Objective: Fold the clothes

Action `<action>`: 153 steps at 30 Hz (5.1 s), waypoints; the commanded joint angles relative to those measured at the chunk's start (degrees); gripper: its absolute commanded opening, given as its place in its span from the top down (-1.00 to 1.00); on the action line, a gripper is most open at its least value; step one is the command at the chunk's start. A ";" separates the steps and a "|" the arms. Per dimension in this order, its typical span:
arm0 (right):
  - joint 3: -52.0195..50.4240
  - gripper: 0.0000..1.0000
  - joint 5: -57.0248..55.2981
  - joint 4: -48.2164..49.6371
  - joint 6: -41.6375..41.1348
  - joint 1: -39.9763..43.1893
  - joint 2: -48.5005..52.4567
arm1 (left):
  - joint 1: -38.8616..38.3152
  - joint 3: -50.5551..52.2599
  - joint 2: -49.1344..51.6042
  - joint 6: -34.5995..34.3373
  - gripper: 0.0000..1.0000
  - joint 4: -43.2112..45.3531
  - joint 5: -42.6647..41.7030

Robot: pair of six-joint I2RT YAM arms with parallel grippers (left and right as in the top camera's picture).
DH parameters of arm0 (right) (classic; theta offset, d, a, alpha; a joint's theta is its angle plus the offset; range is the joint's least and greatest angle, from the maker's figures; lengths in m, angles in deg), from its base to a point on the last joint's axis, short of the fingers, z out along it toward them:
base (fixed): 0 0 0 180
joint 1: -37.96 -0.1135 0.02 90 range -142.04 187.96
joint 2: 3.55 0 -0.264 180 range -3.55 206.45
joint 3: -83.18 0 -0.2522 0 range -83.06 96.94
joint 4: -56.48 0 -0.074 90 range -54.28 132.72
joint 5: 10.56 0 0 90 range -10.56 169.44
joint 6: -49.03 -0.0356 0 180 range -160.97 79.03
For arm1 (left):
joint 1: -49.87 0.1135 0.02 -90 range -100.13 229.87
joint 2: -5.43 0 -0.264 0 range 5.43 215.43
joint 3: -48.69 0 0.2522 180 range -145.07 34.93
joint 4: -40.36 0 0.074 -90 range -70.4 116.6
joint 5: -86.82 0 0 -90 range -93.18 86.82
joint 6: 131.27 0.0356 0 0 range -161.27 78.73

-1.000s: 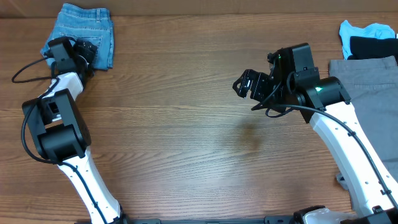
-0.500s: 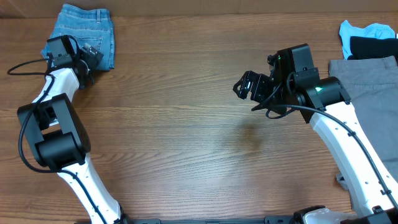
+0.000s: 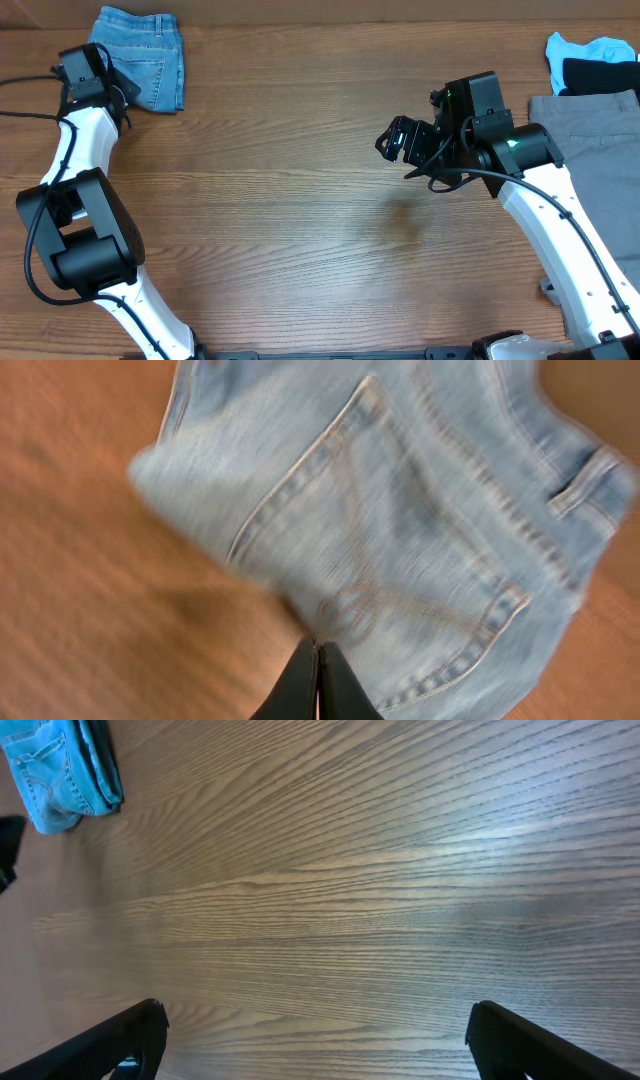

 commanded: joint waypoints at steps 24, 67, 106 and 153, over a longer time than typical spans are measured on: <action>0.28 -1.00 0.07 1.75 0.04 -0.33 0.17 | -4.17 -0.72 9.99 12.20 -0.13 10.05 0.81; 0.28 -1.00 0.11 1.53 0.22 -0.66 0.79 | -1.16 -0.70 4.42 16.41 -0.92 -0.17 8.28; -11.93 -1.00 -7.93 -14.03 -0.61 -10.40 -45.92 | -20.33 28.55 -69.53 7.76 -1.00 -37.51 -21.29; -20.94 -1.00 -28.48 -6.80 -0.61 -6.03 -54.47 | -20.48 50.99 -49.29 -1.62 -1.00 -23.65 -16.57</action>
